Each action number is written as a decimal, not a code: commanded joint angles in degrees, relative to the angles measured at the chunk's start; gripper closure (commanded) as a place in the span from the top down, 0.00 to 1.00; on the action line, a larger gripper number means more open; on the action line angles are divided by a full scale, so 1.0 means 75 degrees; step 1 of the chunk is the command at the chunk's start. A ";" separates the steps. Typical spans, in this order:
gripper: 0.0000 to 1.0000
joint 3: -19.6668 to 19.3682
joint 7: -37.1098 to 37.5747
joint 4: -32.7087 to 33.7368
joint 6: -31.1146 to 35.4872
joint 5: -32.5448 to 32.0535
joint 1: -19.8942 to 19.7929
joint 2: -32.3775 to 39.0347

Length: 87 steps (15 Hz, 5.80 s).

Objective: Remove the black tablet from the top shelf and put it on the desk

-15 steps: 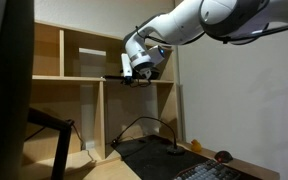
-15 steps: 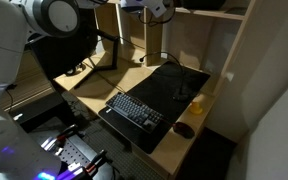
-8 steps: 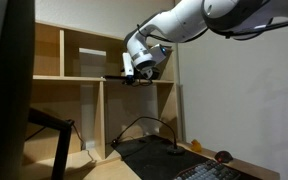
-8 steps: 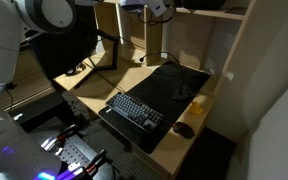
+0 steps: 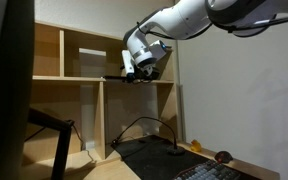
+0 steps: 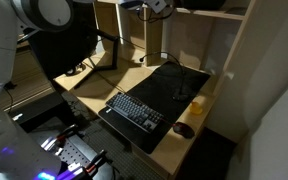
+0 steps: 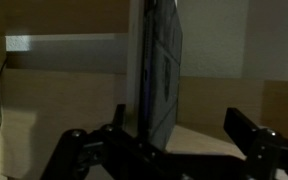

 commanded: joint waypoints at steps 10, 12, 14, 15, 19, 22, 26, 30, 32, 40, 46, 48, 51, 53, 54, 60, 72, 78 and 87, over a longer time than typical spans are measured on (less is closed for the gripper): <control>1.00 0.0371 -0.0058 0.0318 0.0482 0.0222 -0.0027 0.0351; 0.74 0.0459 -0.0108 0.0572 0.0654 0.0256 -0.0046 0.0539; 0.70 0.0488 -0.0121 0.0571 0.0697 0.0201 -0.0072 0.0457; 0.76 0.0467 -0.0082 0.0518 0.0689 0.0176 -0.0069 0.0388; 1.00 0.0490 0.0305 -0.0665 0.0177 -0.0482 -0.0211 -0.0424; 1.00 0.0472 0.0495 -0.0999 -0.0002 -0.0466 -0.0305 -0.0781; 1.00 0.0494 0.0491 -0.0465 0.0288 -0.0569 -0.0283 -0.0416; 0.70 0.0563 0.0230 0.0009 0.0371 -0.0204 -0.0241 0.0027; 0.61 0.0653 0.0158 0.0208 0.0431 -0.0097 -0.0274 0.0151; 0.11 0.0656 0.0107 -0.0065 0.0541 0.0150 -0.0296 0.0092; 0.05 0.0656 -0.0029 -0.0277 0.0618 0.0311 -0.0271 0.0029; 0.05 0.0648 -0.0068 -0.0516 0.0528 0.0320 -0.0272 -0.0146; 0.45 0.0533 0.0079 -0.1228 0.0561 -0.0256 -0.0199 -0.0572; 0.52 0.0541 -0.0154 -0.1187 0.0683 -0.0032 -0.0188 -0.0583; 0.60 0.0634 -0.0267 -0.1098 0.0664 0.0091 -0.0261 -0.0524; 0.64 0.0483 -0.0257 -0.1373 0.0804 -0.0079 -0.0156 -0.0703; 0.56 0.0582 -0.0416 -0.1011 0.0667 -0.0064 -0.0169 -0.0603; 0.14 0.0582 -0.0438 -0.0569 0.0883 -0.0047 -0.0203 -0.0266; 0.05 0.0521 -0.0386 -0.0823 0.0857 -0.0124 -0.0167 -0.0425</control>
